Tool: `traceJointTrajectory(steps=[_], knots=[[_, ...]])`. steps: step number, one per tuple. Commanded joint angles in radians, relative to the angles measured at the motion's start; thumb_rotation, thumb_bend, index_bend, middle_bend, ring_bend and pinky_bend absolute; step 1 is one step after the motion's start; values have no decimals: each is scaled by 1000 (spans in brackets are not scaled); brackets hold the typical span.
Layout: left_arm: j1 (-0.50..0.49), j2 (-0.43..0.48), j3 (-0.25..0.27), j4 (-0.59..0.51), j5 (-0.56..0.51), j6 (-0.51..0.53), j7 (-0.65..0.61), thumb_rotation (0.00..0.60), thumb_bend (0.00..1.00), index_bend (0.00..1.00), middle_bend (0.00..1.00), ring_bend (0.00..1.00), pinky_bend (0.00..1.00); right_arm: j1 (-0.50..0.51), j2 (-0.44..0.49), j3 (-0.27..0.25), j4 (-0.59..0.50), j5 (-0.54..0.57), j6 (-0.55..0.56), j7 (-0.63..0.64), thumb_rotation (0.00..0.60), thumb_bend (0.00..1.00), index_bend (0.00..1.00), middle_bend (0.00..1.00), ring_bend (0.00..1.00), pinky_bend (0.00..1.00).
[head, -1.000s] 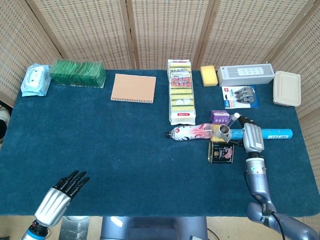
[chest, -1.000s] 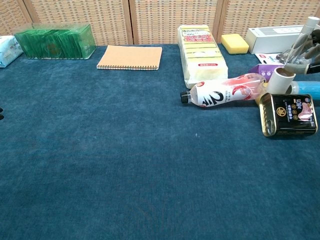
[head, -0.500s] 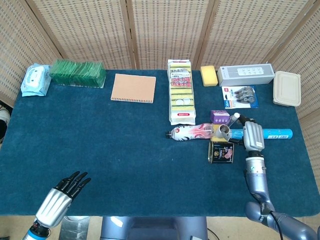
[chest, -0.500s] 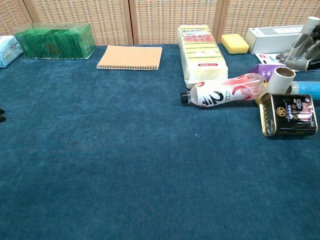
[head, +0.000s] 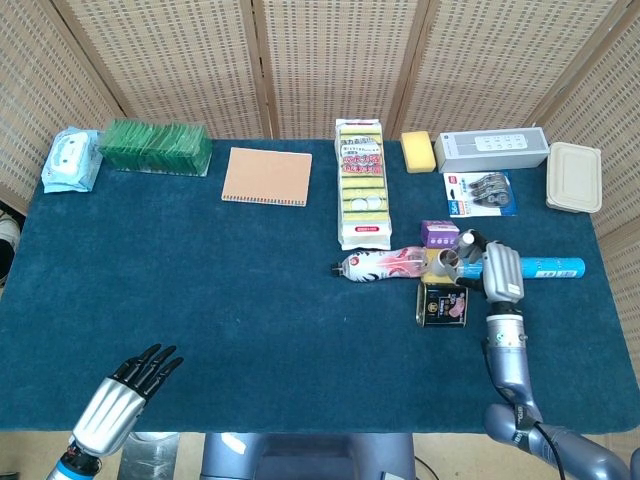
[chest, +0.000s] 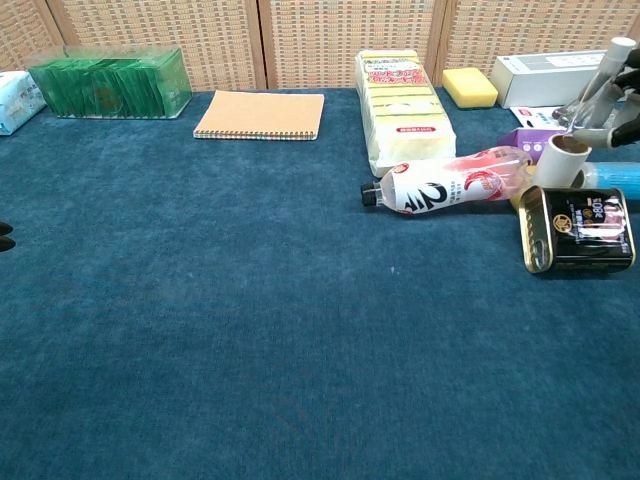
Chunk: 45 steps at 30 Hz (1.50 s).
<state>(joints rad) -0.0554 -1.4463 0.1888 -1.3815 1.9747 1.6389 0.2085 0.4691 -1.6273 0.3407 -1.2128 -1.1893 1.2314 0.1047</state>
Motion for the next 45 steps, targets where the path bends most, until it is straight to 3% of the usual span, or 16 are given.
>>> traceJointTrajectory(steps=[1,13,29,38,45], knots=[[0,0,0,0,0,0,0,600,286,124,137,125,319,2,-1,0,-2,-2,4,-5,600,292,441,585,611,462],[4,4,-4,-9,-3,3,9,600,287,123,137,125,318,6,-14,1,3,-6,31,-39,600,305,499,650,671,561],[6,4,-5,-10,-3,0,10,600,285,124,137,125,319,7,-23,1,13,-6,42,-53,600,318,546,701,748,614],[6,5,-4,-11,-3,-1,10,600,286,123,137,125,319,9,-35,2,18,-18,67,-64,600,331,579,748,834,752],[7,6,-4,-12,-3,0,9,600,285,123,137,125,318,11,-29,0,12,-26,71,-76,600,332,592,767,856,775]])
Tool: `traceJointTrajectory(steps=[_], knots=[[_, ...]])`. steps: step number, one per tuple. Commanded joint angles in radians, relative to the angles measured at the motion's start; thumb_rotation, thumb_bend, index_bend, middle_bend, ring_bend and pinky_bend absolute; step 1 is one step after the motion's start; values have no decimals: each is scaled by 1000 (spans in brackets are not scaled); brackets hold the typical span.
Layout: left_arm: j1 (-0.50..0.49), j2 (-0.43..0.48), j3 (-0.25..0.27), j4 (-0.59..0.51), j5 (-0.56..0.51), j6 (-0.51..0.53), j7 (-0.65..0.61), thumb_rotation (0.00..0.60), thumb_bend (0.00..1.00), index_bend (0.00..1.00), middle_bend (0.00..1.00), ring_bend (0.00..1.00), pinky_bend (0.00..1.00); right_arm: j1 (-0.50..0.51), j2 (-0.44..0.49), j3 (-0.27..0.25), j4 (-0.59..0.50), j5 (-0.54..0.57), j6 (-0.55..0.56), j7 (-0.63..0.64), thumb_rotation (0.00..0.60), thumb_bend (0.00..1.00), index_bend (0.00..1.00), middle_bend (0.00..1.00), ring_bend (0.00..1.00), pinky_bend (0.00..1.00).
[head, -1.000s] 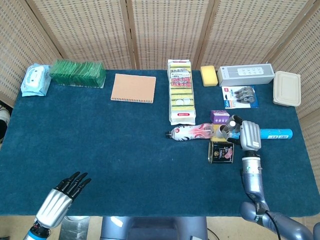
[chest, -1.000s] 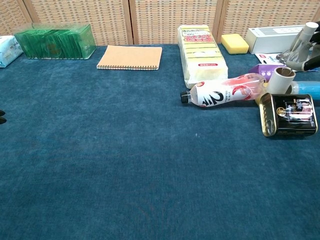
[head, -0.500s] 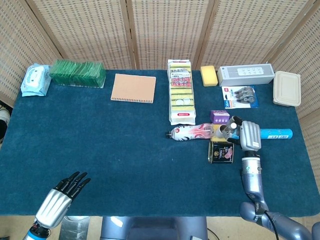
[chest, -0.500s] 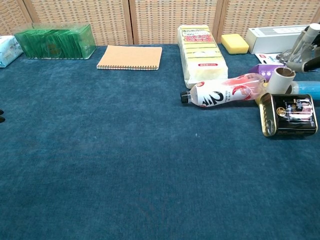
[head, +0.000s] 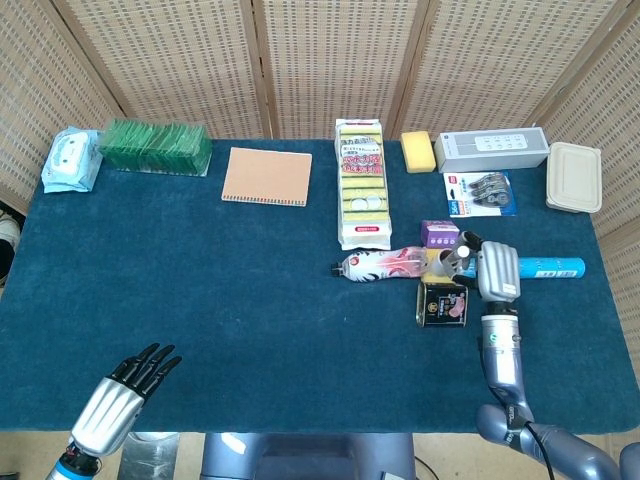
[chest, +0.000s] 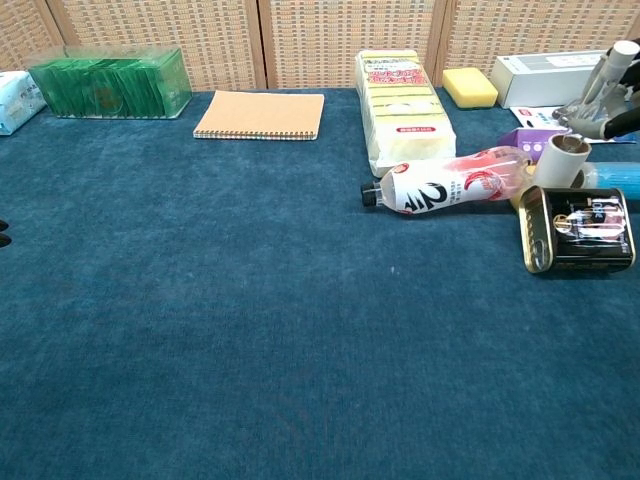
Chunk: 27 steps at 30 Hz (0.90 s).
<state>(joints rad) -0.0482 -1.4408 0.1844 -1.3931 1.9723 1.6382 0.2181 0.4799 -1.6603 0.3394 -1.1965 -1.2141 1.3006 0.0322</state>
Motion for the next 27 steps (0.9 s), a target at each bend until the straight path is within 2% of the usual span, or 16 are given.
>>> traceJointTrajectory(steps=[1,12,27], knots=[[0,1,-1,0,-1,1,0,600,286,123,137,125,318,-1,8,3,-9,-3,5,-4,600,332,594,771,860,776],[3,7,-8,-5,-8,8,-2,600,286,124,137,125,318,-8,39,-1,-28,-17,12,0,600,347,628,812,911,809],[0,15,-15,-14,-27,-3,-11,600,286,124,137,125,318,-20,117,1,-143,-34,30,-31,600,363,717,887,997,883]])
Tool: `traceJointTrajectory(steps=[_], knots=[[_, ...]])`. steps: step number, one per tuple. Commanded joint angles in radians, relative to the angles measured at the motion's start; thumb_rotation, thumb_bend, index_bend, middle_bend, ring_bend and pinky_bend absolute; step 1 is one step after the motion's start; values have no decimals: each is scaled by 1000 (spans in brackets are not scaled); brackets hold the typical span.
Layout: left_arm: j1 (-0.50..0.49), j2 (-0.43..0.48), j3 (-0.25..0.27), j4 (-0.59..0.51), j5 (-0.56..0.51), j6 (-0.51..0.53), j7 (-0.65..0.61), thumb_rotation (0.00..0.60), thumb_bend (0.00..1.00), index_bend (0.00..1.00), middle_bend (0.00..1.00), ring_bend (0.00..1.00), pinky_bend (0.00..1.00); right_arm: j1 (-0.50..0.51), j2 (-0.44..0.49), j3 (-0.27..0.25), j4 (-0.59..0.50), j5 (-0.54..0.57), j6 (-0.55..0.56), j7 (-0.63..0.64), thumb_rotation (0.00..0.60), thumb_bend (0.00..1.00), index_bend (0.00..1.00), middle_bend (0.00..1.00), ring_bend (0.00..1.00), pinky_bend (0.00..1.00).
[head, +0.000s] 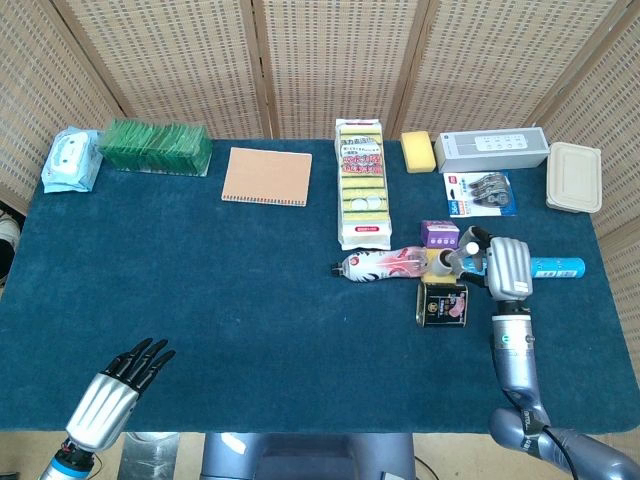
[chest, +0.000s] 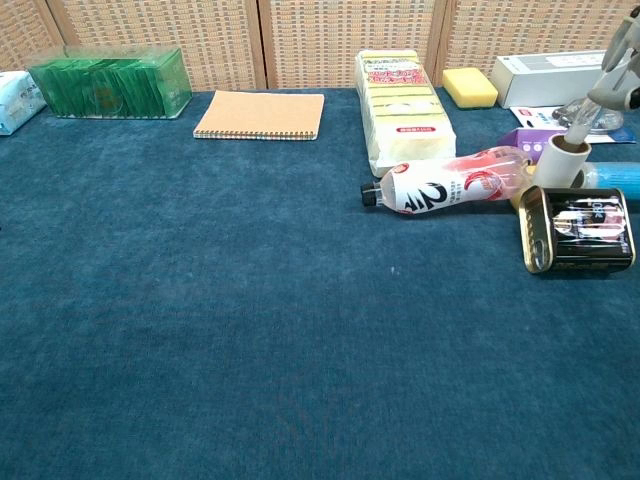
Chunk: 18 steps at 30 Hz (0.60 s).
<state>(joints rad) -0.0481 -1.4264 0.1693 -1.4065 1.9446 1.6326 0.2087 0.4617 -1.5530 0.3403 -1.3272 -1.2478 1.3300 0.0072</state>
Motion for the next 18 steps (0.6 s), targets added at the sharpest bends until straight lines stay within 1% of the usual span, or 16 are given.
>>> traceJointTrajectory(steps=[1,12,18], knots=[[1,2,0,-1,2,3,-2,600,286,124,137,125,318,-2,12,0,-16,-1,1,-8,600,364,721,890,999,887],[2,3,0,-1,2,5,-4,600,285,123,137,125,319,-4,61,13,-92,3,7,-30,600,381,760,931,1000,917],[2,3,0,-1,3,6,-4,600,286,123,137,125,319,-3,77,15,-110,7,4,-35,600,398,783,951,1000,923]])
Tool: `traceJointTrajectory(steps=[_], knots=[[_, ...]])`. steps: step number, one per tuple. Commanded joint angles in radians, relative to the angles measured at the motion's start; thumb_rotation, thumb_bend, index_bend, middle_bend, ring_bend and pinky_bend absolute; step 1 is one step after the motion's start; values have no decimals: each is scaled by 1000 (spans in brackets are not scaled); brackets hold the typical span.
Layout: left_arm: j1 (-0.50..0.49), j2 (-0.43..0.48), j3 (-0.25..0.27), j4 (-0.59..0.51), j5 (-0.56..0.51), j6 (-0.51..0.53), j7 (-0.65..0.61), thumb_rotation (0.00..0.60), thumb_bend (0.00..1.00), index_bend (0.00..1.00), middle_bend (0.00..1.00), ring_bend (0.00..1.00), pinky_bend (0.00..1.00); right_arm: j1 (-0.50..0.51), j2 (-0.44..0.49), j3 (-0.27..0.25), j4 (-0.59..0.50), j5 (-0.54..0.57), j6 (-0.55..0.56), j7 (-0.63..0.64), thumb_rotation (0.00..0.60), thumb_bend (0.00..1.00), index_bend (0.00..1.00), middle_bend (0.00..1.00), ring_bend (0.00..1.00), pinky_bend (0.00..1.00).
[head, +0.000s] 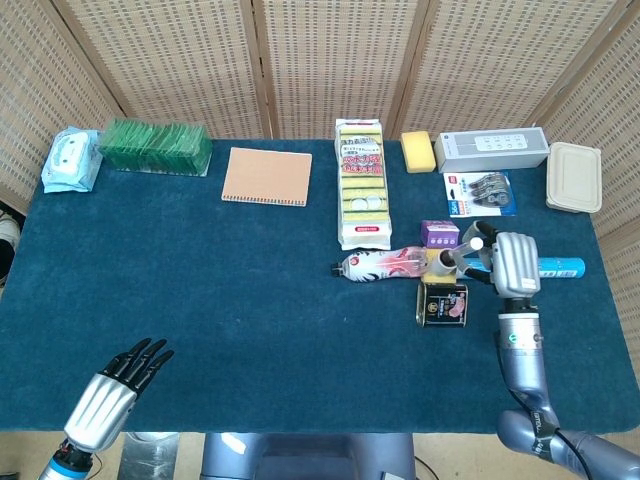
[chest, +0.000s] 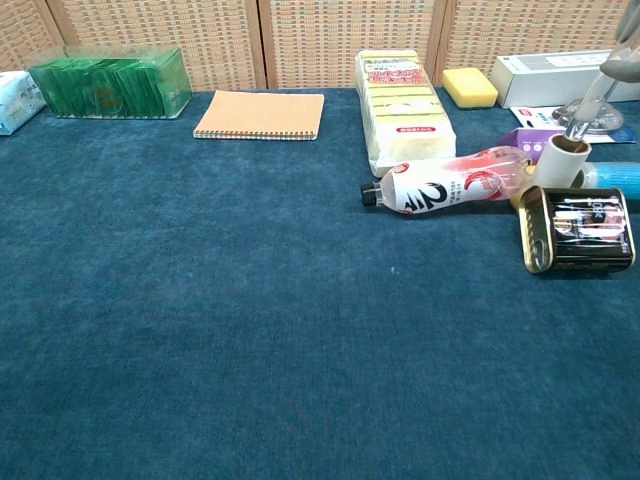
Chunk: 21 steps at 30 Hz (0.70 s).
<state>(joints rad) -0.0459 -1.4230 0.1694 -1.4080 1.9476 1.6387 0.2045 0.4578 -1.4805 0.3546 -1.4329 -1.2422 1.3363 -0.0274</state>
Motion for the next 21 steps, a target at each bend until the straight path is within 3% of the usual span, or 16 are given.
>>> traceJointTrajectory(steps=[1,21], knots=[[0,0,0,0,0,0,0,600,286,124,137,125,319,1,8,1,-7,1,-4,-2,600,399,789,955,1000,924],[2,0,0,-1,2,2,0,600,286,123,137,125,318,17,73,42,-71,65,-24,-46,600,405,807,973,1000,927]])
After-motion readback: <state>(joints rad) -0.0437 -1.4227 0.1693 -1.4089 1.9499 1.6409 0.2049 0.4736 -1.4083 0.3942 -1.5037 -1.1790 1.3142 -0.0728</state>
